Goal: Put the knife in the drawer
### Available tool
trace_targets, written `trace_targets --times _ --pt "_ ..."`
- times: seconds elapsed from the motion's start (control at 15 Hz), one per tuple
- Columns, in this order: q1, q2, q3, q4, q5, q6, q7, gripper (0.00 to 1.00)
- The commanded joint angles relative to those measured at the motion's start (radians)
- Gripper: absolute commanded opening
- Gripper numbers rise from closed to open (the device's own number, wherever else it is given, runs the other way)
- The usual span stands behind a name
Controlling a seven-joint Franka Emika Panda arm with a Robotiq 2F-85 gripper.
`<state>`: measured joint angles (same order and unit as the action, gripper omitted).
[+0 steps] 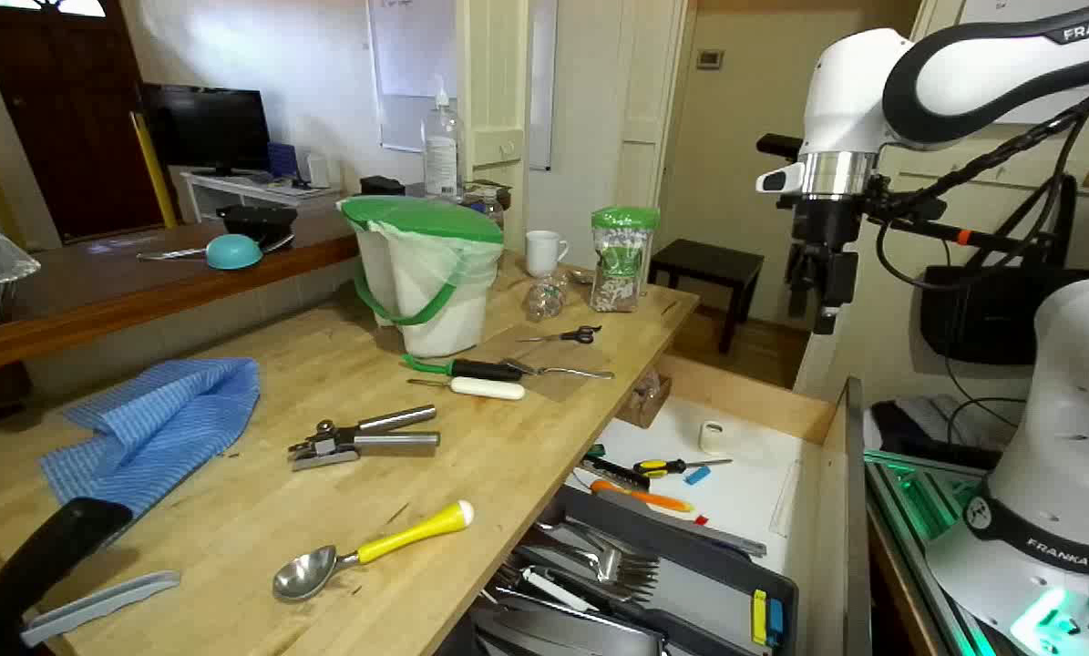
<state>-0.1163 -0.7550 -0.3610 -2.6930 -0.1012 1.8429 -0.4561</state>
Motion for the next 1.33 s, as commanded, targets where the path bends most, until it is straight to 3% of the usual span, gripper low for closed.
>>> trace_targets --times 0.0,0.27,0.53,0.73,0.93,1.27 --pt "-0.011 0.003 0.010 0.001 0.007 -0.001 -0.006 1.00" --pt "0.000 0.019 0.013 0.005 0.017 0.017 0.000 1.00" --pt "0.056 0.106 0.035 0.022 0.084 0.218 0.020 1.00" --pt "0.127 0.246 0.039 0.086 0.155 0.386 -0.012 1.00" --pt "0.188 0.402 0.029 0.197 0.217 0.448 -0.075 1.00" --pt "0.168 0.667 0.051 0.421 0.259 0.500 -0.166 1.00"
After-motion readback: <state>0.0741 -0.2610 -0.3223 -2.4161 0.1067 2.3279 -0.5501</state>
